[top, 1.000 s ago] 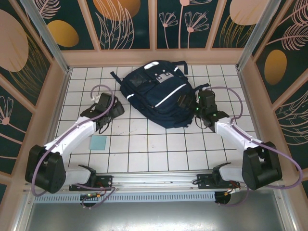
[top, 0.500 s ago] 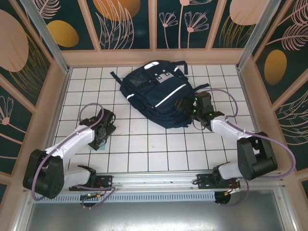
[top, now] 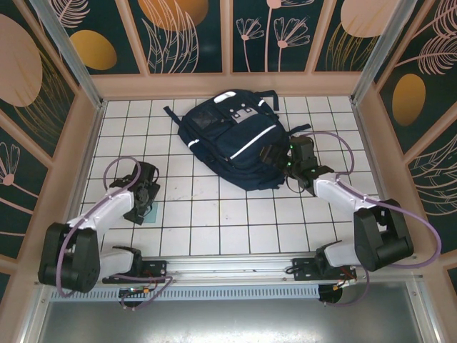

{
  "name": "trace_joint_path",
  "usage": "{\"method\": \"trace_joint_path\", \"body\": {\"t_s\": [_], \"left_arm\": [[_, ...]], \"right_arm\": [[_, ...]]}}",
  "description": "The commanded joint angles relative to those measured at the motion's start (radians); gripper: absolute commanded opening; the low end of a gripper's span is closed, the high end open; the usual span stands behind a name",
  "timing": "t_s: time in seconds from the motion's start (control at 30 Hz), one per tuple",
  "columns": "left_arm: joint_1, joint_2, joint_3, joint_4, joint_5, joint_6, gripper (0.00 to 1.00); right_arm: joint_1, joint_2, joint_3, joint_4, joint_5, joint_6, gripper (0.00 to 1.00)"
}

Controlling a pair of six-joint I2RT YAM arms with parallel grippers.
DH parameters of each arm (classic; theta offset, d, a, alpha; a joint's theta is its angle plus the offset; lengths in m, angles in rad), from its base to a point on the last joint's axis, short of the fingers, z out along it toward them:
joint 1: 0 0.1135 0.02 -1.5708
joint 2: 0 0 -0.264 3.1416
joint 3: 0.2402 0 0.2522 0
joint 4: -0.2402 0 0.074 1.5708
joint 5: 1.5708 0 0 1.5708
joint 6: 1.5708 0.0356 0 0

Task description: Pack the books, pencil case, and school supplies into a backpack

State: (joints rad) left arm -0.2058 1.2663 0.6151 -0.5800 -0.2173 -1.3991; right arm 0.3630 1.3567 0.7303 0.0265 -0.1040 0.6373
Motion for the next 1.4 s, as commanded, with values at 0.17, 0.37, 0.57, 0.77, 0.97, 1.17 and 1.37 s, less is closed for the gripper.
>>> {"method": "trace_joint_path", "body": {"t_s": [0.17, 0.37, 0.57, 0.77, 0.97, 1.17, 1.37], "left_arm": [[0.008, 0.099, -0.001, 0.042, 0.088, 0.004, 0.99], [0.008, 0.155, -0.054, 0.119, 0.177, -0.002, 0.99], [0.008, 0.199, 0.122, 0.12, 0.125, 0.15, 0.97], [0.006, 0.245, 0.26, 0.126, 0.149, 0.217, 0.97], [0.006, 0.204, 0.267, 0.016, 0.128, 0.229, 0.99], [0.006, 0.18, 0.209, -0.081, 0.163, 0.209, 0.99], [0.006, 0.227, 0.173, -0.005, 0.193, 0.178, 0.99]], "right_arm": [[0.02, -0.06, -0.032, -0.018, 0.114, 0.02, 0.99], [0.022, -0.07, -0.029, -0.029, 0.136, 0.018, 0.99], [0.021, -0.052, -0.03, -0.006, 0.125, 0.027, 0.99], [0.035, -0.025, -0.013, -0.011, 0.124, 0.026, 0.99], [0.042, -0.012, -0.012, -0.012, 0.124, 0.031, 0.99], [0.046, 0.012, 0.005, -0.008, 0.123, 0.027, 0.99], [0.051, 0.022, 0.015, -0.011, 0.124, 0.023, 0.99]]}}
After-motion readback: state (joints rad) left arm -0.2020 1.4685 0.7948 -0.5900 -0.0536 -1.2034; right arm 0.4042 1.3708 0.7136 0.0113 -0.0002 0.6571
